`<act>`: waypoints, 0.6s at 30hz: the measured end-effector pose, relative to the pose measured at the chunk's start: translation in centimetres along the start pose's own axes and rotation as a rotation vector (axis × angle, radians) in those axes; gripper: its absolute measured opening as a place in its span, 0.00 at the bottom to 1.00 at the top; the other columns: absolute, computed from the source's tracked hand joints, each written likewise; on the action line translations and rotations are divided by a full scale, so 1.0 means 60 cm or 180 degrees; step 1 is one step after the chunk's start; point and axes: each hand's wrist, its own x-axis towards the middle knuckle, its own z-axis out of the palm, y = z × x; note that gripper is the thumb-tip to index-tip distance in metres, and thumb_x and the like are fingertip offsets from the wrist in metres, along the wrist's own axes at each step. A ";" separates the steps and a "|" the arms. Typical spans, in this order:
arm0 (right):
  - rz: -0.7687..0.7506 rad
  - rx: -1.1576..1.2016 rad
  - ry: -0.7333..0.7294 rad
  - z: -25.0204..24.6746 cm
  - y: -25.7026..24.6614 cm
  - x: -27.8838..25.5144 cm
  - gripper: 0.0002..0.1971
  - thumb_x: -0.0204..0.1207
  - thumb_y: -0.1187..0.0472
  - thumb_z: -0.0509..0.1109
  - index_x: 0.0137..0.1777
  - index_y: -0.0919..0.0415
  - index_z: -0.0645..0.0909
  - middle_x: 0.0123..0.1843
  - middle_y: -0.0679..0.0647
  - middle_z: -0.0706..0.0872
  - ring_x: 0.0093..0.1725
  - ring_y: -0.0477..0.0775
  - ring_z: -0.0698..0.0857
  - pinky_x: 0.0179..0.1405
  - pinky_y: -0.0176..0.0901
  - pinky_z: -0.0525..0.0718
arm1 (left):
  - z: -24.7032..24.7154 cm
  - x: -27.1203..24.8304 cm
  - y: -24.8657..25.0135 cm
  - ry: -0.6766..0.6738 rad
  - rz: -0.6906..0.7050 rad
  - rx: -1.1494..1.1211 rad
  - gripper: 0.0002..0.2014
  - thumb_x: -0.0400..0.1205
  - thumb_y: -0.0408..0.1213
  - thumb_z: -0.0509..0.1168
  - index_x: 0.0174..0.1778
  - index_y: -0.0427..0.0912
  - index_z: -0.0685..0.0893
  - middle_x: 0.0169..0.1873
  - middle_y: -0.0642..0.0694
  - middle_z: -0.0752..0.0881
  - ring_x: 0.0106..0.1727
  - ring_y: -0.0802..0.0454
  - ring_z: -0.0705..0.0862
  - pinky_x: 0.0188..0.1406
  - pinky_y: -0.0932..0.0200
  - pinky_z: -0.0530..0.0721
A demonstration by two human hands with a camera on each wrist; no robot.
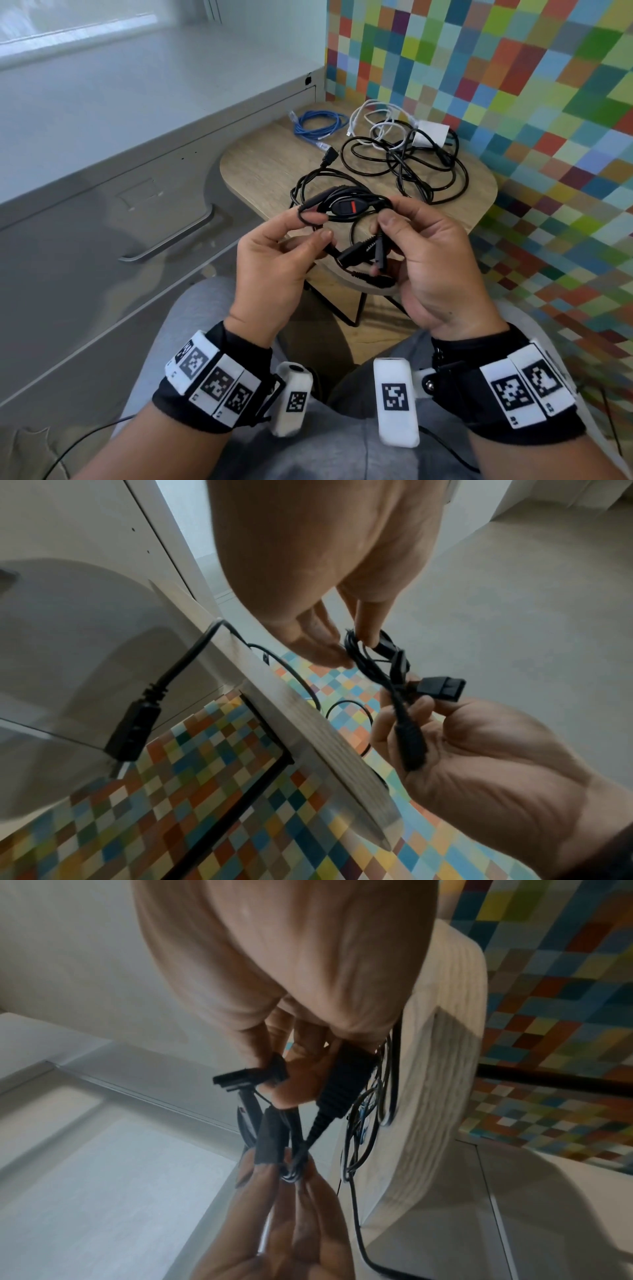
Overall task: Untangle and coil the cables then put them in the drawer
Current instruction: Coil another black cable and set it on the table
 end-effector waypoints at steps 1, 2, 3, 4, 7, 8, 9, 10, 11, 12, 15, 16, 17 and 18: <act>0.0012 0.0050 -0.0069 0.000 0.001 0.000 0.07 0.87 0.68 0.67 0.57 0.60 0.86 0.37 0.52 0.86 0.33 0.49 0.85 0.24 0.42 0.83 | 0.002 -0.001 0.001 0.0014 0.0003 -0.0010 0.11 0.79 0.17 0.72 0.50 0.36 0.89 0.41 0.44 0.94 0.41 0.49 0.92 0.49 0.54 0.92; 0.0014 0.0089 -0.0127 0.000 0.002 0.000 0.07 0.87 0.68 0.67 0.57 0.61 0.86 0.37 0.53 0.86 0.34 0.49 0.85 0.25 0.42 0.84 | 0.004 -0.002 0.003 0.0031 0.0040 0.0006 0.11 0.79 0.17 0.72 0.50 0.37 0.88 0.37 0.47 0.93 0.39 0.51 0.91 0.46 0.57 0.90; 0.0007 0.0109 -0.0172 -0.001 0.003 0.000 0.07 0.87 0.68 0.66 0.58 0.61 0.85 0.38 0.53 0.86 0.35 0.50 0.85 0.27 0.43 0.85 | 0.005 -0.001 0.003 0.0060 0.0081 0.0030 0.11 0.79 0.17 0.72 0.50 0.37 0.87 0.36 0.49 0.92 0.38 0.52 0.91 0.45 0.58 0.90; -0.0004 0.0110 -0.0205 -0.002 0.005 0.001 0.07 0.87 0.68 0.66 0.58 0.61 0.85 0.39 0.54 0.86 0.37 0.51 0.85 0.29 0.44 0.86 | 0.004 0.000 0.003 0.0090 0.0122 0.0057 0.11 0.79 0.17 0.72 0.50 0.37 0.87 0.35 0.50 0.92 0.38 0.52 0.91 0.46 0.57 0.90; -0.0024 0.0119 -0.0276 -0.003 0.010 0.003 0.08 0.88 0.68 0.65 0.58 0.60 0.85 0.40 0.57 0.85 0.44 0.56 0.85 0.34 0.46 0.87 | 0.002 0.001 0.005 0.0112 0.0305 0.0408 0.12 0.80 0.20 0.74 0.49 0.41 0.85 0.34 0.55 0.90 0.37 0.49 0.88 0.45 0.50 0.87; -0.0014 0.0167 -0.0286 -0.002 0.011 0.003 0.08 0.88 0.68 0.65 0.58 0.59 0.85 0.40 0.57 0.86 0.44 0.57 0.86 0.37 0.48 0.88 | 0.000 0.002 0.004 0.0080 0.0352 0.0549 0.13 0.80 0.21 0.74 0.49 0.43 0.84 0.35 0.57 0.89 0.36 0.49 0.87 0.42 0.49 0.86; 0.0008 0.0255 -0.0295 -0.002 0.013 0.004 0.08 0.87 0.69 0.65 0.57 0.59 0.85 0.40 0.58 0.86 0.44 0.58 0.87 0.42 0.52 0.88 | -0.001 0.003 0.005 0.0034 0.0400 0.0680 0.14 0.81 0.21 0.74 0.49 0.46 0.82 0.36 0.57 0.87 0.35 0.48 0.85 0.40 0.48 0.86; 0.0040 0.0371 -0.0310 -0.002 0.013 0.004 0.09 0.87 0.70 0.65 0.58 0.59 0.85 0.39 0.59 0.85 0.43 0.58 0.88 0.48 0.55 0.87 | -0.004 0.005 0.005 -0.0027 0.0444 0.0804 0.16 0.81 0.22 0.74 0.49 0.49 0.80 0.39 0.57 0.86 0.35 0.48 0.85 0.39 0.45 0.87; 0.0069 0.0469 -0.0323 -0.001 0.013 0.004 0.08 0.86 0.70 0.65 0.58 0.60 0.84 0.39 0.59 0.85 0.41 0.58 0.88 0.53 0.58 0.85 | -0.006 0.006 0.007 -0.0095 0.0482 0.0919 0.18 0.81 0.23 0.74 0.50 0.53 0.78 0.42 0.55 0.84 0.35 0.45 0.85 0.40 0.40 0.88; 0.0094 0.0526 -0.0333 -0.001 0.012 0.003 0.09 0.86 0.71 0.65 0.59 0.61 0.84 0.39 0.59 0.84 0.40 0.57 0.87 0.56 0.60 0.83 | -0.007 0.008 0.008 -0.0174 0.0501 0.1012 0.21 0.81 0.24 0.74 0.51 0.58 0.76 0.45 0.52 0.82 0.36 0.42 0.86 0.42 0.36 0.90; 0.0123 0.0527 -0.0304 0.001 0.013 0.001 0.10 0.87 0.72 0.63 0.60 0.62 0.84 0.38 0.58 0.83 0.36 0.54 0.84 0.57 0.62 0.82 | -0.010 0.008 0.004 -0.0396 0.0433 0.1243 0.21 0.82 0.27 0.72 0.53 0.60 0.73 0.46 0.49 0.82 0.40 0.42 0.85 0.43 0.41 0.90; 0.0124 0.0518 -0.0284 0.001 0.014 0.001 0.10 0.87 0.72 0.64 0.59 0.62 0.84 0.38 0.58 0.82 0.35 0.53 0.84 0.58 0.62 0.82 | -0.010 0.007 0.002 -0.0446 0.0374 0.1285 0.20 0.83 0.27 0.72 0.53 0.58 0.73 0.46 0.49 0.83 0.40 0.46 0.84 0.42 0.47 0.88; 0.0118 0.0506 -0.0267 0.002 0.014 0.001 0.10 0.87 0.73 0.64 0.59 0.62 0.85 0.38 0.58 0.82 0.34 0.52 0.83 0.58 0.61 0.83 | -0.010 0.007 0.001 -0.0472 0.0307 0.1291 0.20 0.83 0.28 0.72 0.53 0.58 0.73 0.46 0.47 0.84 0.39 0.48 0.84 0.41 0.50 0.86; 0.0111 0.0491 -0.0264 0.003 0.014 0.000 0.10 0.87 0.73 0.64 0.58 0.62 0.85 0.38 0.58 0.82 0.34 0.52 0.83 0.58 0.61 0.84 | -0.010 0.008 0.000 -0.0482 0.0245 0.1283 0.19 0.83 0.28 0.72 0.52 0.58 0.73 0.46 0.44 0.85 0.38 0.50 0.83 0.40 0.52 0.84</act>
